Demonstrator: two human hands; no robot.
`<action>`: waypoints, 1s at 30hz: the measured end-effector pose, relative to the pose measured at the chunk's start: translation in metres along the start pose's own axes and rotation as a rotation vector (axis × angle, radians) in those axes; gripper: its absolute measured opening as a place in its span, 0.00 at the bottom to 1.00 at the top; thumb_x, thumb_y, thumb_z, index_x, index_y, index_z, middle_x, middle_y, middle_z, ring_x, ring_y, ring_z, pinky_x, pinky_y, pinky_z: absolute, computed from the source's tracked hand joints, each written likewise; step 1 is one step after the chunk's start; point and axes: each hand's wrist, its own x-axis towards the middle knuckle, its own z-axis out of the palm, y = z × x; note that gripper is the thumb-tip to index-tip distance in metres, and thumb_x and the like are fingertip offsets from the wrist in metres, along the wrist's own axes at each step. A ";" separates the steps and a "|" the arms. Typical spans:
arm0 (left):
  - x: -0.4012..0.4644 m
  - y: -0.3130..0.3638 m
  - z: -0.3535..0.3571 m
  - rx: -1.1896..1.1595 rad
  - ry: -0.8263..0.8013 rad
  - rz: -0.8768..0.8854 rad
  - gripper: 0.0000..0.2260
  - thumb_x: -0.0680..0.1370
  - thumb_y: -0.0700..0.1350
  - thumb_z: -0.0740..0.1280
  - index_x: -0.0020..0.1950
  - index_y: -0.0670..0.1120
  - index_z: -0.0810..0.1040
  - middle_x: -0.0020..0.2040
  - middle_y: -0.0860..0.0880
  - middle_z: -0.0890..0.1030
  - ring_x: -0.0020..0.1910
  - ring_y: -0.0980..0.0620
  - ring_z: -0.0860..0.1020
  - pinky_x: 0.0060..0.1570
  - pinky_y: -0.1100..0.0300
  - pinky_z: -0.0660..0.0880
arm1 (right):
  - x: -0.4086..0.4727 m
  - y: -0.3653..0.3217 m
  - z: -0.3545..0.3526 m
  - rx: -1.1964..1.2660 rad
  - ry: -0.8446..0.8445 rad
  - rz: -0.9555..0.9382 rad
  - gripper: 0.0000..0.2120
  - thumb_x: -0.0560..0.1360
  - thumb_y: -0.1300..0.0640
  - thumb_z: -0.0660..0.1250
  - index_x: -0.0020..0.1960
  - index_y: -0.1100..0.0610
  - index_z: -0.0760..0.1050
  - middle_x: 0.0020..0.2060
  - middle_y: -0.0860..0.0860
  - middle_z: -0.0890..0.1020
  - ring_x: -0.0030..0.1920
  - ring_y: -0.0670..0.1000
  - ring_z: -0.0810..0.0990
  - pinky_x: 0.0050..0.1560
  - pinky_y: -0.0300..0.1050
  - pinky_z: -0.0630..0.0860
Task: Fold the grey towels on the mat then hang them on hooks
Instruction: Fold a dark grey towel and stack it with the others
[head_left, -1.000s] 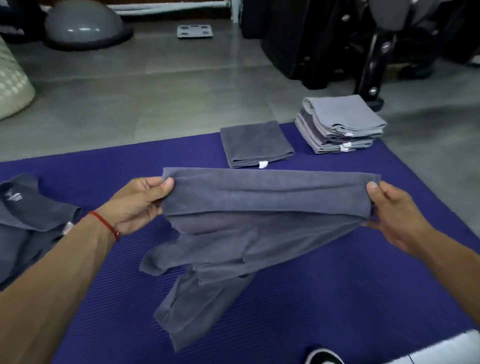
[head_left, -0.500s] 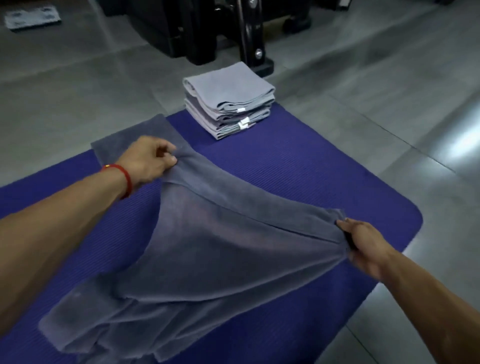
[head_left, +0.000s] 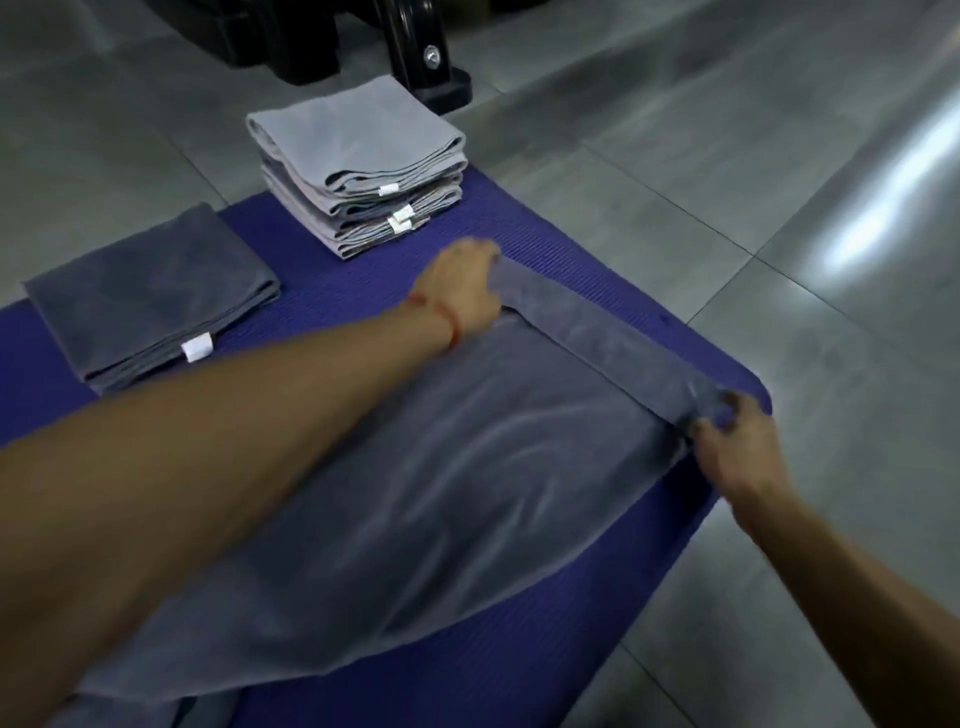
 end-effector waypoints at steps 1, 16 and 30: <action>-0.034 -0.015 0.010 -0.002 -0.027 0.064 0.20 0.74 0.40 0.63 0.67 0.41 0.76 0.66 0.38 0.77 0.65 0.40 0.74 0.66 0.49 0.69 | -0.018 0.001 0.009 -0.113 -0.037 -0.120 0.25 0.79 0.58 0.67 0.75 0.58 0.66 0.68 0.63 0.72 0.60 0.64 0.77 0.62 0.57 0.75; -0.499 -0.171 0.027 0.162 0.127 -0.777 0.42 0.72 0.69 0.57 0.80 0.46 0.60 0.68 0.43 0.72 0.62 0.38 0.73 0.53 0.39 0.77 | -0.240 -0.123 0.168 -0.534 -0.747 -1.520 0.27 0.78 0.41 0.56 0.74 0.48 0.71 0.75 0.48 0.69 0.71 0.51 0.72 0.70 0.55 0.71; -0.542 -0.181 -0.067 -0.140 0.788 -0.853 0.19 0.73 0.41 0.76 0.63 0.49 0.80 0.54 0.50 0.83 0.53 0.50 0.80 0.57 0.57 0.74 | -0.286 -0.222 0.241 -0.508 -0.693 -1.535 0.15 0.80 0.58 0.65 0.64 0.44 0.77 0.55 0.49 0.80 0.57 0.56 0.80 0.58 0.55 0.77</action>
